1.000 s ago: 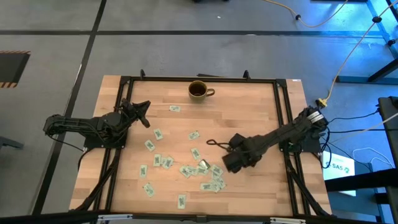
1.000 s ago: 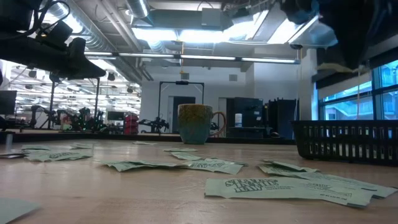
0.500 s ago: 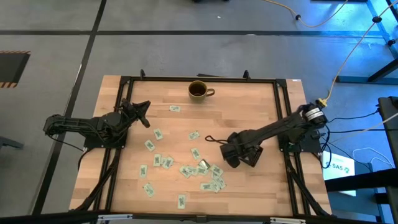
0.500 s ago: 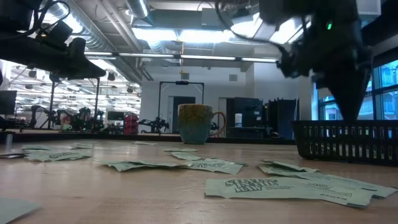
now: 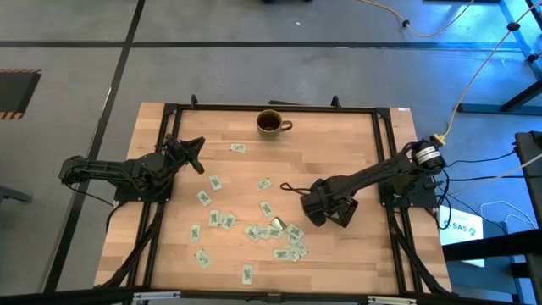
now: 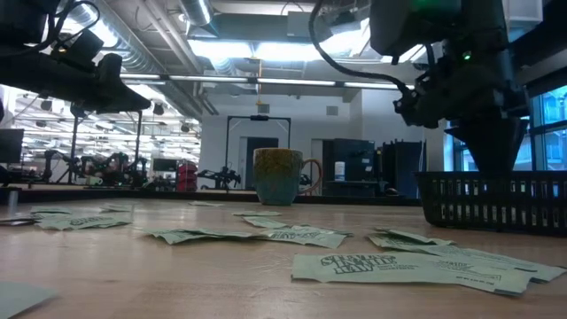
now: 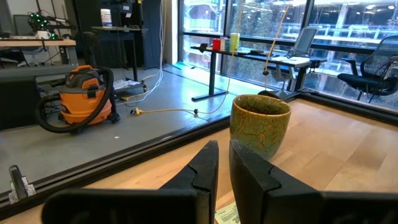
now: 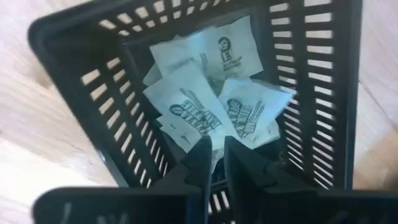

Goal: Pick and place Stevia / Truvia into bins
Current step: Put the stevia packet into the black bin

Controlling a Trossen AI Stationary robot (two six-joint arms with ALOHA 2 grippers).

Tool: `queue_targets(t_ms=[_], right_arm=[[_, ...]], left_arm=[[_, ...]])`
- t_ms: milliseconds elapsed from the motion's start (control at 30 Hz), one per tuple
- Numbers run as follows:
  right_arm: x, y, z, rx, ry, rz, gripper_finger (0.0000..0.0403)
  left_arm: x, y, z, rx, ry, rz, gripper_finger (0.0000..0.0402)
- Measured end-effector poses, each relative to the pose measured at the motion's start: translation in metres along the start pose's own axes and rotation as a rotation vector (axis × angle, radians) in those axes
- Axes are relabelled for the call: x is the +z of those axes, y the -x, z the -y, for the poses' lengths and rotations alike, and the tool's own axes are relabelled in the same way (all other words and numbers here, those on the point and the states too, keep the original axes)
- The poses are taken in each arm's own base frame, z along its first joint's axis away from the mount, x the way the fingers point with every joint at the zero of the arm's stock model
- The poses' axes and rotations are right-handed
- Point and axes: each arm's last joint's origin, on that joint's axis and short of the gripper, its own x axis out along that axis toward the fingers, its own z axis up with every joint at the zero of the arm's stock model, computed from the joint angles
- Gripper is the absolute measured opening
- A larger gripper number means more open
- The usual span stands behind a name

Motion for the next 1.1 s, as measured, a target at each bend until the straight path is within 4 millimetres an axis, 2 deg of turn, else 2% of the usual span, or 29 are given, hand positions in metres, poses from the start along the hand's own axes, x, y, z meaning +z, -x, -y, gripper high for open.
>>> queue_targets(t_ms=[133,233,367,567,667,833,967,1100], right_arm=[[-0.001,0.001,0.003,-0.034,-0.028,-0.015,0.0079],[-0.002,0.011,0.004,-0.066,-0.042,-0.027,0.0089],[0.002,0.037,-0.007,-0.020,0.012,0.053,0.0091],[0.012,0.085,-0.032,0.205,0.209,0.195,0.0092],[0.016,0.100,-0.045,0.300,0.268,0.268,0.0091],[0.020,0.090,-0.071,0.340,0.420,0.348,0.0075],[0.015,0.067,-0.090,0.306,0.536,0.341,0.0057],[0.005,0.046,-0.104,0.265,0.557,0.303,0.0049]], left_arm=[[0.000,0.000,0.000,0.000,0.000,0.000,0.0033],[0.000,0.000,0.000,0.000,0.000,0.000,0.0033],[0.000,0.000,0.000,0.000,0.000,0.000,0.0033],[0.000,0.000,0.000,0.000,0.000,0.000,0.0033],[0.000,0.000,0.000,0.000,0.000,0.000,0.0033],[0.000,0.000,0.000,0.000,0.000,0.000,0.0033],[0.000,0.000,0.000,0.000,0.000,0.000,0.0033],[0.000,0.000,0.000,0.000,0.000,0.000,0.0033]])
